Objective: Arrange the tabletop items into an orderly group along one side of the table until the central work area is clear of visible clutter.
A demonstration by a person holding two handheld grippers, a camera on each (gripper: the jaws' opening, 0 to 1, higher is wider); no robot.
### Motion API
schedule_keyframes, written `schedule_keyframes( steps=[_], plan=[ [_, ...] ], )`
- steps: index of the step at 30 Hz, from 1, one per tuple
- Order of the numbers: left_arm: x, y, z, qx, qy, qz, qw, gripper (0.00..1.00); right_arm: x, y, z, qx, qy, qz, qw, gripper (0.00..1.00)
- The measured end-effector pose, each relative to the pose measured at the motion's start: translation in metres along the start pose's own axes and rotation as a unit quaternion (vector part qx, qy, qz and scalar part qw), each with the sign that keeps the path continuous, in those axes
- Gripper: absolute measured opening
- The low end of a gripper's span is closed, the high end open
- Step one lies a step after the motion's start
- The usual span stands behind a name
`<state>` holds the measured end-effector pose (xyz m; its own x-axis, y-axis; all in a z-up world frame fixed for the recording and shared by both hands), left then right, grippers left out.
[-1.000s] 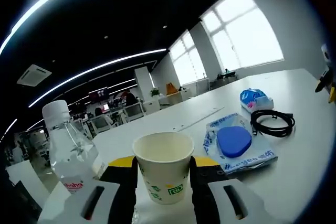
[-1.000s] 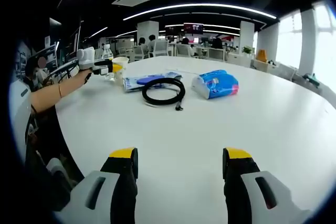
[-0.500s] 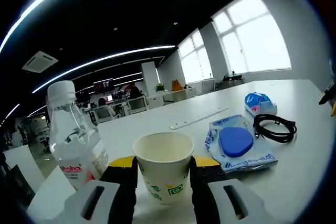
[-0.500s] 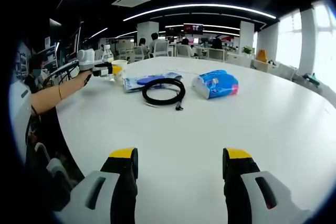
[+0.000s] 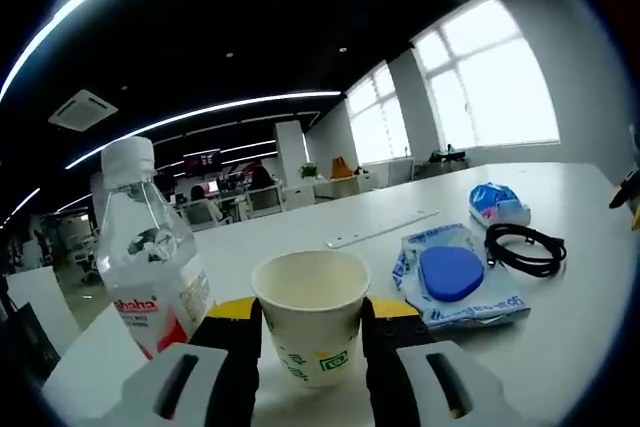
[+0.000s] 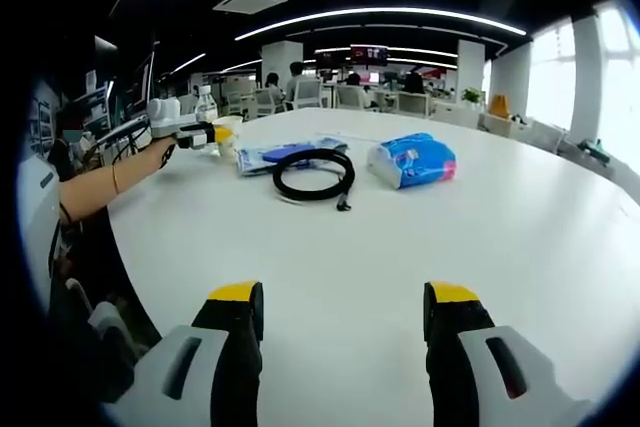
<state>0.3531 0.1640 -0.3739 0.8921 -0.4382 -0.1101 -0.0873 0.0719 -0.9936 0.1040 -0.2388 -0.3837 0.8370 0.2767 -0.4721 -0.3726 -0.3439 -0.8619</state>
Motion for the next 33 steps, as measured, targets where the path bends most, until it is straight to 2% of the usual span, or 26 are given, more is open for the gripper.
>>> schedule_keyframes(
  steps=[13,20,23,27,33],
  plan=[
    [-0.0039,0.0011,-0.0014,0.003,-0.006,0.002,1.0,0.39,-0.0005,0.0011,-0.001,0.002,0.0,0.002,1.0,0.61],
    [-0.0042,-0.0016,-0.0067,0.016,-0.022,0.017,0.9995,0.39,0.0012,0.0009,-0.0005,0.0,-0.002,0.005,1.0,0.6],
    [-0.0026,-0.0022,-0.0047,0.008,-0.032,0.025,0.9991,0.38,0.0019,0.0009,0.0004,0.0,-0.004,0.005,1.0,0.6],
    [-0.0031,-0.001,-0.0009,-0.031,-0.036,0.031,0.9984,0.38,0.0011,0.0004,-0.0006,0.001,-0.003,0.004,1.0,0.6],
    [-0.0035,-0.0003,0.0015,-0.033,-0.032,0.032,0.9984,0.39,0.0021,0.0009,0.0001,0.0,-0.005,0.005,1.0,0.6]
  ],
)
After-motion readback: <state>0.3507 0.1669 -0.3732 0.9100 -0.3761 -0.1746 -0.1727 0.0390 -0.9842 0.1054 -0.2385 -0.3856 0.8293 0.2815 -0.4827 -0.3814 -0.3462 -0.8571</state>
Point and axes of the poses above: the point that each gripper's makers call its tool centre point, and the gripper's own axes: x roughly forward along the fingers, z roughly to its left, y roughly out of its underside, the point moved 7 cm from there along -x, roughly backward along the fingers, and after that the axes turned 10 degrees about -x, right-handed, at the moved point
